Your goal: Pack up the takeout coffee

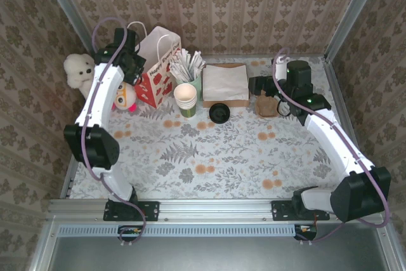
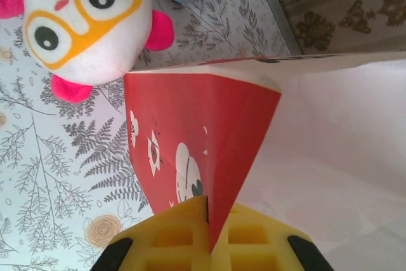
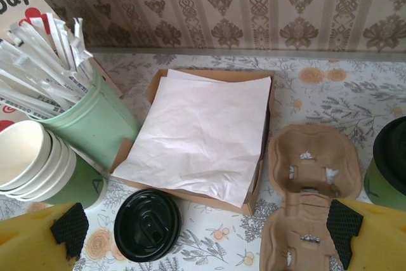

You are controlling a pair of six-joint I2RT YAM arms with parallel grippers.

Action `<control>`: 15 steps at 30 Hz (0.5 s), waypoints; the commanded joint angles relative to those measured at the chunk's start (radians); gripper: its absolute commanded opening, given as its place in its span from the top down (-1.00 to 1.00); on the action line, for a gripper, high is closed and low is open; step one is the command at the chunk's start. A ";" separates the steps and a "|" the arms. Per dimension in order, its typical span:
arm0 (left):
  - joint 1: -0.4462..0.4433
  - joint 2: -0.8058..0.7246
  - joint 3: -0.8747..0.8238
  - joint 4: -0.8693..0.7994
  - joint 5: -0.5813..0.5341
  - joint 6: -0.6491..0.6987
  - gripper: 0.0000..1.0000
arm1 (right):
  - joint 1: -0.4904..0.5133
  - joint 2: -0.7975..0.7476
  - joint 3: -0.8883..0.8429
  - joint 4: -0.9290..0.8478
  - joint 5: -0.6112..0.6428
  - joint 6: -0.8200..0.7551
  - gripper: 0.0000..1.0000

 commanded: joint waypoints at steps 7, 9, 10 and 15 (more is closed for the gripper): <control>0.009 -0.265 -0.247 0.140 -0.051 -0.078 1.00 | -0.002 -0.081 -0.080 0.044 -0.021 0.021 -1.00; 0.011 -0.302 -0.268 0.118 -0.053 -0.075 1.00 | -0.002 -0.088 -0.094 0.050 -0.005 0.034 -1.00; 0.010 -0.322 -0.279 0.112 -0.051 -0.064 1.00 | -0.002 -0.092 -0.101 0.051 0.007 0.041 -1.00; 0.012 -0.443 -0.374 0.083 -0.036 -0.031 1.00 | -0.002 -0.097 -0.101 0.041 0.044 0.054 -1.00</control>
